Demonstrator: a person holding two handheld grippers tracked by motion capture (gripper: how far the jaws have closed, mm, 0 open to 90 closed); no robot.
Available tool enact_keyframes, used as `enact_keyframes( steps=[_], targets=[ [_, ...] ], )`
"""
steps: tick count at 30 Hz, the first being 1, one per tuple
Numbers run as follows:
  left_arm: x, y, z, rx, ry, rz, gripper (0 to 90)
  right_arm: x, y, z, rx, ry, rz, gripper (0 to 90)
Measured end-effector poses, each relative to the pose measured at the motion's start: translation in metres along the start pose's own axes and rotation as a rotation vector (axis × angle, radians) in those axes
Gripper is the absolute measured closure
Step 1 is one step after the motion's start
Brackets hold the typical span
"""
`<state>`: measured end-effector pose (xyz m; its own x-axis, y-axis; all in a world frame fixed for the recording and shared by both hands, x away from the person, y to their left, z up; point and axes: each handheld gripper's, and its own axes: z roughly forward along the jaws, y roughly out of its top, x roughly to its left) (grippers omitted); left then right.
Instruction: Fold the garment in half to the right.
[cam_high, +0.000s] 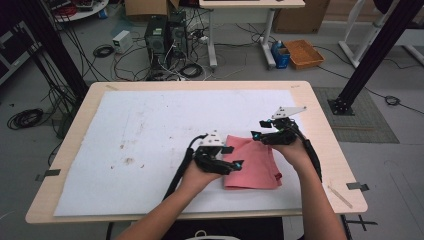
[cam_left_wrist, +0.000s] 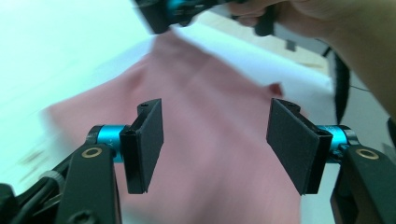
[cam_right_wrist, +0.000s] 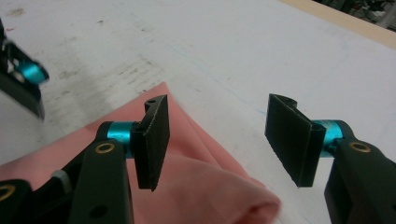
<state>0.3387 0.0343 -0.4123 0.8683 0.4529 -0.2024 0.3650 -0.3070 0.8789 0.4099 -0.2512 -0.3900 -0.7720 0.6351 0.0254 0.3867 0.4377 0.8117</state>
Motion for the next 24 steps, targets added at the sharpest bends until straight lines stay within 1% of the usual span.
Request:
enact_keyframes(
  steps=[4, 6, 7, 9, 11, 14, 16, 17, 18, 19, 21, 24],
  targets=[
    [0.015, -0.014, -0.032, -0.002, 0.07, -0.032, 36.6, 0.01, 0.006, 0.018, 0.045, 0.023, -0.034, 43.4],
    [0.022, -0.019, -0.045, -0.006, 0.099, -0.04, 36.6, 0.012, 0.008, 0.028, 0.067, 0.042, -0.038, 44.5],
    [0.026, -0.022, -0.051, -0.008, 0.112, -0.042, 36.6, 0.014, 0.008, 0.032, 0.08, 0.053, -0.041, 46.5],
    [0.032, -0.029, -0.062, -0.006, 0.143, -0.055, 36.6, 0.016, 0.009, 0.042, 0.107, 0.057, -0.063, 48.3],
    [0.039, -0.035, -0.068, -0.003, 0.173, -0.08, 36.6, 0.018, 0.009, 0.051, 0.139, 0.055, -0.084, 51.7],
    [0.043, -0.039, -0.071, 0.01, 0.198, -0.085, 36.6, 0.023, 0.011, 0.064, 0.193, 0.062, -0.118, 63.9],
    [0.042, -0.04, -0.071, 0.018, 0.2, -0.088, 36.6, 0.025, 0.011, 0.071, 0.239, 0.061, -0.131, 71.9],
    [0.042, -0.041, -0.07, 0.021, 0.2, -0.086, 36.6, 0.026, 0.012, 0.075, 0.274, 0.058, -0.15, 77.2],
    [0.041, -0.042, -0.07, 0.027, 0.202, -0.081, 36.6, 0.028, 0.012, 0.077, 0.284, 0.059, -0.159, 80.6],
    [0.041, -0.043, -0.07, 0.036, 0.205, -0.08, 36.6, 0.029, 0.013, 0.08, 0.298, 0.061, -0.179, 83.7],
    [0.041, -0.045, -0.07, 0.042, 0.203, -0.085, 36.6, 0.035, 0.017, 0.083, 0.308, 0.054, -0.207, 86.5],
    [0.041, -0.049, -0.073, 0.047, 0.202, -0.096, 36.6, 0.039, 0.022, 0.086, 0.29, 0.051, -0.229, 87.3]
  ],
)
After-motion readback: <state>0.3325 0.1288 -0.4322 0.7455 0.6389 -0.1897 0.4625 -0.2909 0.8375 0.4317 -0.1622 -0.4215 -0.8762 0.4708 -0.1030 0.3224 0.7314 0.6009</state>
